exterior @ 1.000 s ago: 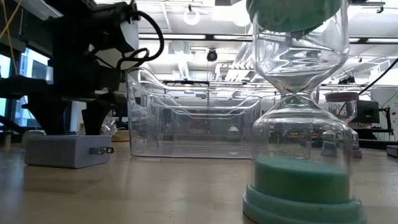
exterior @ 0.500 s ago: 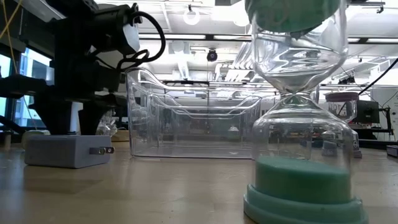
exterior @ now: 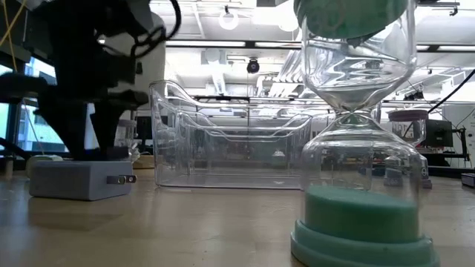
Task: Pick & Place Office items
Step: Put the left dark blue digital timer into the bottom transparent bin
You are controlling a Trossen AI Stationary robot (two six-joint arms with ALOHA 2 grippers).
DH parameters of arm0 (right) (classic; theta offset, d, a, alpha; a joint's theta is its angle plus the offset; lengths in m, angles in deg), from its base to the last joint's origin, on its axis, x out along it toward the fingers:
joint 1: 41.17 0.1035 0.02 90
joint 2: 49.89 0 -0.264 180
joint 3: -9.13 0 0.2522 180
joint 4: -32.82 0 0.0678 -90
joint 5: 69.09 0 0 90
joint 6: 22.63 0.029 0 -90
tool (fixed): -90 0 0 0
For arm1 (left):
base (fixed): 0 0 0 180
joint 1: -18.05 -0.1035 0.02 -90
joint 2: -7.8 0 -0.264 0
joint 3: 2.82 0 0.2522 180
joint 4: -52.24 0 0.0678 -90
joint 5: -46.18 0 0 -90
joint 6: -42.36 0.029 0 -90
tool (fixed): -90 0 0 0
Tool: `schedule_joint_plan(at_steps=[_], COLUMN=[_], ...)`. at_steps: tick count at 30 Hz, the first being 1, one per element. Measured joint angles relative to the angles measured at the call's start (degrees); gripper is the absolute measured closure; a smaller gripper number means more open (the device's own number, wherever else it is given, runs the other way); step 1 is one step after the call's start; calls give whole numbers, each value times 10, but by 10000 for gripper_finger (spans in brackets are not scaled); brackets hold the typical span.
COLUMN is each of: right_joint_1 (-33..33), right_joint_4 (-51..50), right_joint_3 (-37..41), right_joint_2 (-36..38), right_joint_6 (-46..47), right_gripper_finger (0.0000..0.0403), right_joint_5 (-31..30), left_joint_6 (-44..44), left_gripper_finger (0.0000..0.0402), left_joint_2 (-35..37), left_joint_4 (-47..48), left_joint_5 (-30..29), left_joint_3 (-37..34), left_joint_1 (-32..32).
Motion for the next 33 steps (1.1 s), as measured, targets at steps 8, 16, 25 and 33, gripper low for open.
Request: schedule_joint_plan(at_steps=[8, 16, 25, 33], right_joint_1=[0, 0, 0, 0], right_joint_4=[0, 2, 2, 5], right_joint_3=[0, 0, 0, 0], right_joint_2=[0, 0, 0, 0], right_joint_6=[0, 0, 0, 0], right_gripper_finger=[152, 152, 152, 152], right_joint_5=[10, 10, 10, 10], left_joint_6=[-76, -109, -71, -148], left_gripper_finger=[260, 260, 260, 260], left_joint_2=[57, 81, 81, 58], left_joint_4=[34, 50, -21, -153], left_joint_5=[-64, -94, -75, -44], left_joint_3=[11, 105, 170, 170], left_joint_1=[34, 39, 35, 1])
